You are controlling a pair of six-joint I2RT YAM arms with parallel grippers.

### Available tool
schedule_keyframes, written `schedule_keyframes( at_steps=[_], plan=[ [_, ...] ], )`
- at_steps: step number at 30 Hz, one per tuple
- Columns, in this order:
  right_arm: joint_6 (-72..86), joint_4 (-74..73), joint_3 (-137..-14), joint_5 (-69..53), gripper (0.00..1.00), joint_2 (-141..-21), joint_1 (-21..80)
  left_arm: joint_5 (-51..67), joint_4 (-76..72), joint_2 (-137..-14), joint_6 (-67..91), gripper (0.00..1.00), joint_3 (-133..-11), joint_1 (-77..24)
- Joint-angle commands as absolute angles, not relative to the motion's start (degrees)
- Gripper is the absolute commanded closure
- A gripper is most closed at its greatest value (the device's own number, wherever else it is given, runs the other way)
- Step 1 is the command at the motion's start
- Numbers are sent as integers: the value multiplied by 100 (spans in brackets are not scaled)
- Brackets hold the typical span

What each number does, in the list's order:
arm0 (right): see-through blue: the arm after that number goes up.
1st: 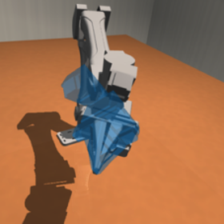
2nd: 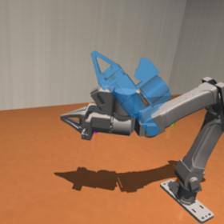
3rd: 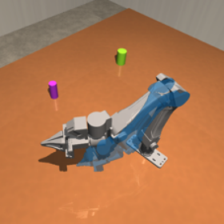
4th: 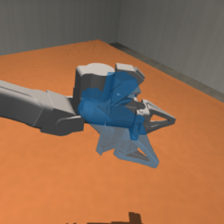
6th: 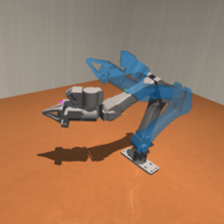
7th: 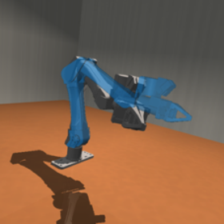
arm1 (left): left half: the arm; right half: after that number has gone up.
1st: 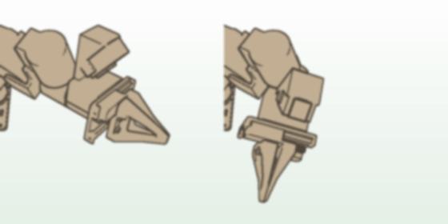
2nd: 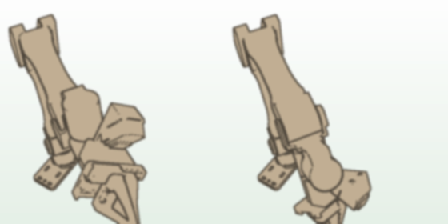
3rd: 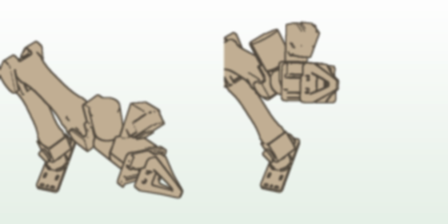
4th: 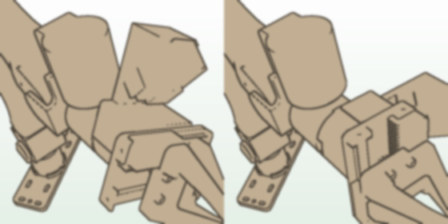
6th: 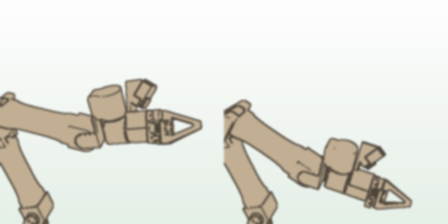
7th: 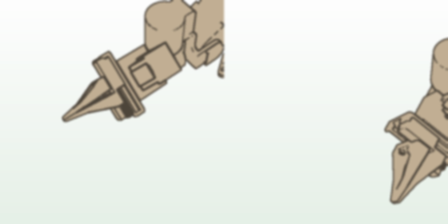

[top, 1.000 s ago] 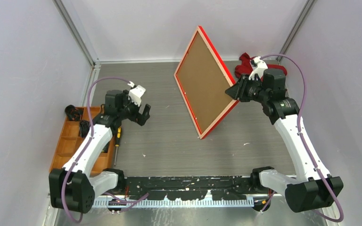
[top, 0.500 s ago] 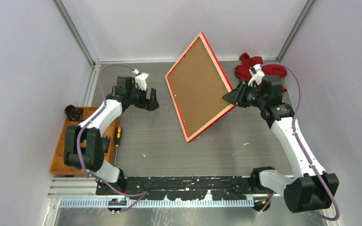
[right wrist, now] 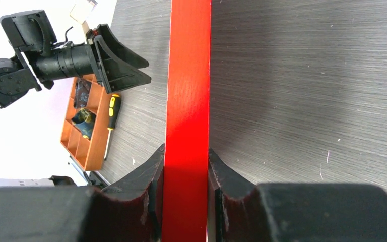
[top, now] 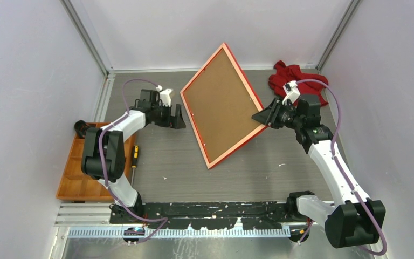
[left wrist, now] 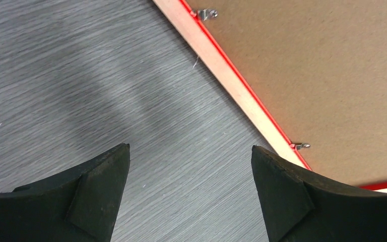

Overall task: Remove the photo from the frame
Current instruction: Turn over the photo frame at the center of the board.

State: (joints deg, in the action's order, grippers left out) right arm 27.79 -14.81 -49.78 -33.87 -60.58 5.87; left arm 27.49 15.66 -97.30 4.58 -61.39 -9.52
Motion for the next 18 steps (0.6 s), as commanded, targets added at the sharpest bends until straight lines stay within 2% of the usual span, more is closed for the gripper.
schedule_keyframes(
  at_steps=[1, 9, 18],
  plan=[
    [2619, -641, -4931, -3737, 80, -5850, 584, 3079, 1248, -9848, 650, 9, -6261, -1010],
    [2541, -494, -4683, -3735, 79, -5772, 563, 3305, 1174, -10237, 1047, 1, -6206, -1054],
    [2488, -294, -4501, -3821, 79, -5785, 535, 4058, 162, -10501, 1795, 0, -5892, -1076]
  ],
)
